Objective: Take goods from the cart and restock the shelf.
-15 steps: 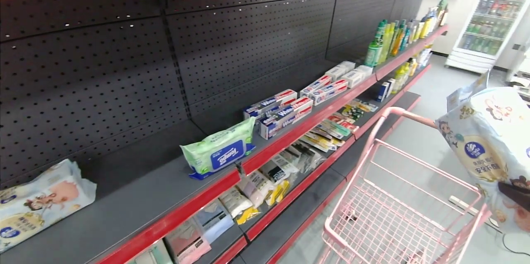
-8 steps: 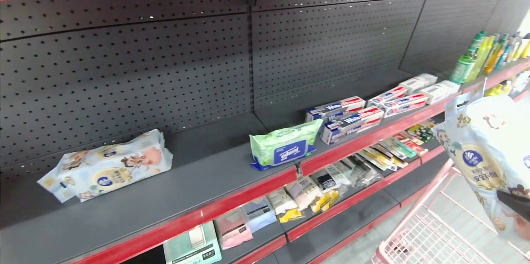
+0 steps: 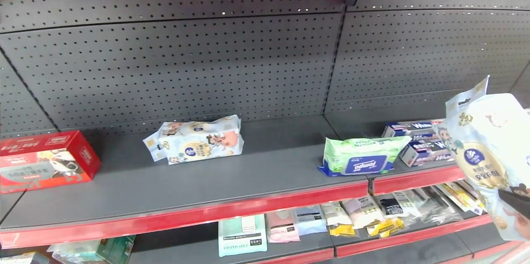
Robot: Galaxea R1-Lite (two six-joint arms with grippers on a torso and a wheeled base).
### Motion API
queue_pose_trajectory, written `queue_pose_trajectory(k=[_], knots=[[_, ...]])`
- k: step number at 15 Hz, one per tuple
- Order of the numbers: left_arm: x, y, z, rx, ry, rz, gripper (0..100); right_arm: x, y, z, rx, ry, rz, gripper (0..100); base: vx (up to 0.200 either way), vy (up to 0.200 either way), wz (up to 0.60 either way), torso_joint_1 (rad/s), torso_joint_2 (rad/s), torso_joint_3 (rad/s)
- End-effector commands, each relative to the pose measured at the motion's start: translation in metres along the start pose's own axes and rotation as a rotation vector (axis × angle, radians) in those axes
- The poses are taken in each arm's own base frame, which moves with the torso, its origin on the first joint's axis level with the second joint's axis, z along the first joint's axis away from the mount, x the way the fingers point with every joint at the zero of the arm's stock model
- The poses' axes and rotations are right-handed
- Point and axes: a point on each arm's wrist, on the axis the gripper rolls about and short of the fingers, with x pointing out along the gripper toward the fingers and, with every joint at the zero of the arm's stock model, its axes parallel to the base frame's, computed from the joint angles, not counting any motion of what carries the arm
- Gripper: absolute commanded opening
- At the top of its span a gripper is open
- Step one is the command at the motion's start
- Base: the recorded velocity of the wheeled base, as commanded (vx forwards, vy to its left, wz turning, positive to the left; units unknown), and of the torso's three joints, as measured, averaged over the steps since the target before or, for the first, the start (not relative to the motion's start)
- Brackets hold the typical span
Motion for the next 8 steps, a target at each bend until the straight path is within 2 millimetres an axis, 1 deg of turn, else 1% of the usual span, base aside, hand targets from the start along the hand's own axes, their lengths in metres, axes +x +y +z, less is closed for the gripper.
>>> queue_pose_trajectory(k=[1,2,4,6,8], knots=[[0.000,0.000,0.000,0.000,0.001,-0.001,100,-0.003,-0.001,0.002,-0.002,-0.016,-0.005,0,0.000,0.000,0.00,0.000,0.00,0.000],[0.000,0.000,0.000,0.000,0.001,-0.001,100,-0.004,-0.001,0.003,-0.002,-0.026,-0.004,0,0.000,0.000,0.00,0.000,0.00,0.000],[0.000,0.000,0.000,0.000,0.001,-0.001,100,-0.011,0.002,0.002,-0.005,-0.084,0.081,0,0.000,0.000,0.00,0.000,0.00,0.000],[0.000,0.000,0.000,0.003,0.001,-0.001,100,-0.016,0.004,-0.001,0.020,-0.119,0.143,0,0.000,0.000,0.00,0.000,0.00,0.000],[0.000,0.000,0.000,0.003,0.001,-0.002,100,-0.023,0.004,0.000,0.061,-0.170,0.163,0,0.000,0.000,0.00,0.000,0.00,0.000]])
